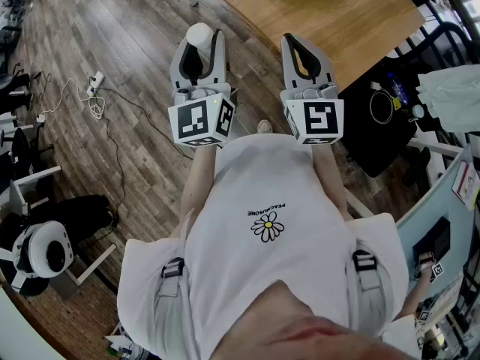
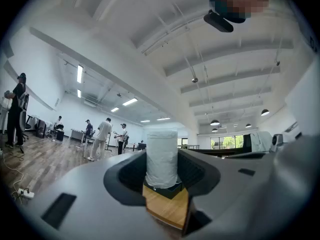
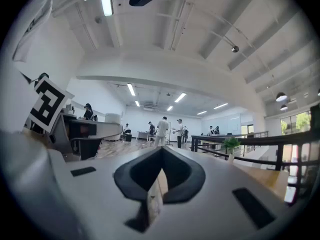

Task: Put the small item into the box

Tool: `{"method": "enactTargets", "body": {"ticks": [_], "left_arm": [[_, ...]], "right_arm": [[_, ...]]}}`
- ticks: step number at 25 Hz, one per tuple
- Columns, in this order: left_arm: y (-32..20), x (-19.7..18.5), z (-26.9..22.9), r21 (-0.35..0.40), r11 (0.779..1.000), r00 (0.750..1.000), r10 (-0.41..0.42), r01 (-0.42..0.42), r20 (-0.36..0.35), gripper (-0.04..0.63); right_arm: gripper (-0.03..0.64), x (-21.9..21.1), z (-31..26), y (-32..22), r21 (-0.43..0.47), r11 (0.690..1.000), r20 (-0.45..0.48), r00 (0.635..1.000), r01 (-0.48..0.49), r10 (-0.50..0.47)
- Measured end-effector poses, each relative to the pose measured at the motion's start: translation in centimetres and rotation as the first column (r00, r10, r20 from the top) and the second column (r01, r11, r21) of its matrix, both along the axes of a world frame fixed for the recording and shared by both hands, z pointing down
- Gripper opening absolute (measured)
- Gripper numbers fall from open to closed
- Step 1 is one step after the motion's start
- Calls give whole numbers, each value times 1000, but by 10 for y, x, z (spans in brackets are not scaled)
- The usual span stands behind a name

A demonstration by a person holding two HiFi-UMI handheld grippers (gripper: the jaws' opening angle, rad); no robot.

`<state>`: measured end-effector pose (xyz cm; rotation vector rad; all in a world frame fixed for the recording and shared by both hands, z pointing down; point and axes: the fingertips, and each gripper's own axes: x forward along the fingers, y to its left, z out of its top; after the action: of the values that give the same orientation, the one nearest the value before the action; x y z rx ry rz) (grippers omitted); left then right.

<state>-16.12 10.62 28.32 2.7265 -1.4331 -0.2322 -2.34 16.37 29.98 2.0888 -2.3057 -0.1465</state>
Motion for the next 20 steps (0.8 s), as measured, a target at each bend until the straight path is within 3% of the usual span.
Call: {"method": "enactTargets", "body": {"ticks": [5,10,15,20], "left_arm": [[-3,2,2,2,1000,1000,5,-5,9,184],[-5,6,8,-5,1000,1000,6,-6,23,186],[-12,11,11,-5,1000,999,15,-15,30,186],[-16,11,11,3,1000,999,2,-2,32,186]], "right_arm": [[5,-8,1,-2,-10,997,72,994,82,-81],[5,0,4,-2,-6,999,56,998,41,-41],[6,3,6,-7,2,998,100,993,64,-64],[6,5,20,-14,-47,997,94,994,65,-60]]}}
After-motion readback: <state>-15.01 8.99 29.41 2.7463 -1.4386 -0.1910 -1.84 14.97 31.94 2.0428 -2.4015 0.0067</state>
